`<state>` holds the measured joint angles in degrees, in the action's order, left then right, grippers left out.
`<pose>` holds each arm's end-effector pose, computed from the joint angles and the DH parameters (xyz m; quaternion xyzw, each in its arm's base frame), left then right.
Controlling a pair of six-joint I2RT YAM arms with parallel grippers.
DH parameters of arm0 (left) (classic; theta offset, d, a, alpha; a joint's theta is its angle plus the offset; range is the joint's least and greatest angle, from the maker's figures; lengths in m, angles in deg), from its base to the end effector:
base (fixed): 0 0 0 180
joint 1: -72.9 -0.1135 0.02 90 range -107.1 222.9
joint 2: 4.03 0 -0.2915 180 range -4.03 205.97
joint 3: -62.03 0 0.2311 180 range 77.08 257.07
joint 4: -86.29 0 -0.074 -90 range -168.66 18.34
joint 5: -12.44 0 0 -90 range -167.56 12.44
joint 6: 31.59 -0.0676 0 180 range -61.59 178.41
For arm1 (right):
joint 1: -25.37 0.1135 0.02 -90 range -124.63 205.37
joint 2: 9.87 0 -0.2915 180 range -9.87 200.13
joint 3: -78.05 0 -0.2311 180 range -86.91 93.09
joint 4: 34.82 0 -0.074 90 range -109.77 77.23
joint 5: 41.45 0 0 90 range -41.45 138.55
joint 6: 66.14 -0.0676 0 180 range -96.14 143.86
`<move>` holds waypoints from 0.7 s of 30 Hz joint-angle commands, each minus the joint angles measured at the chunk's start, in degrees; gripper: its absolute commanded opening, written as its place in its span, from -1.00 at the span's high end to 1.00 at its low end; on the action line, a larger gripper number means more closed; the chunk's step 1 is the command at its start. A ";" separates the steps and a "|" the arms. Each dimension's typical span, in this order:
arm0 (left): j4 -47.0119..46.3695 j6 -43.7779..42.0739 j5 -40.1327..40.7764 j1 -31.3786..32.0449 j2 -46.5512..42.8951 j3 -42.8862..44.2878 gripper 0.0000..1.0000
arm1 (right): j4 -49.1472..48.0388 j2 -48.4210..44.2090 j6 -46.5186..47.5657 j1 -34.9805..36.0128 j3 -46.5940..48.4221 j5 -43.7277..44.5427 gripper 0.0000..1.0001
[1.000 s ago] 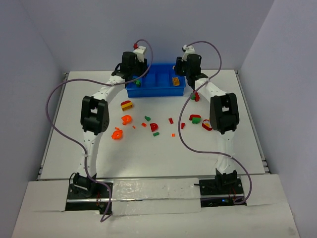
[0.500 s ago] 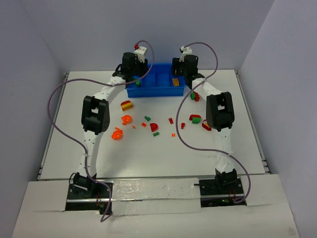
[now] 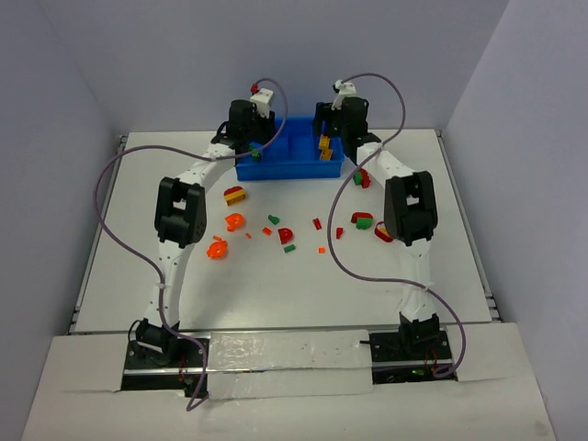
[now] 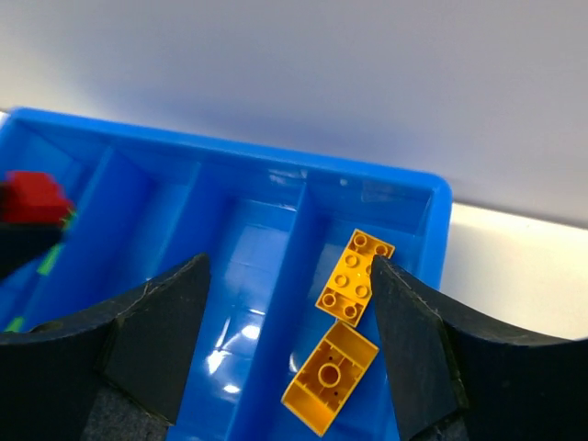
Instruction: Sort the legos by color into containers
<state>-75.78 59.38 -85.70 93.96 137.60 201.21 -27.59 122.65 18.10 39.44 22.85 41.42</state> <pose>0.5672 -0.2287 0.2355 0.1827 0.7994 -0.1660 0.5478 0.5628 0.1497 0.2609 -0.0951 0.7867 0.1533 0.5904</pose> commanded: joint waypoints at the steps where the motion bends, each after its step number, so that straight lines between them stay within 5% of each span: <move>1: -4.67 -0.36 0.34 0.39 1.46 3.66 0.62 | -3.41 -10.03 -0.54 0.43 -2.19 -0.72 -0.56; 6: -6.13 -0.36 1.02 0.30 2.42 3.30 0.51 | -3.52 -13.08 -0.57 0.43 -6.13 -1.65 -0.57; 21: -7.98 -2.43 1.46 0.30 5.11 5.68 -0.27 | -2.82 -14.62 -0.48 0.35 -9.08 -2.31 -0.63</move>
<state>-79.74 58.55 -85.16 93.96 141.59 203.48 -29.13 111.21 17.77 39.48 14.04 39.47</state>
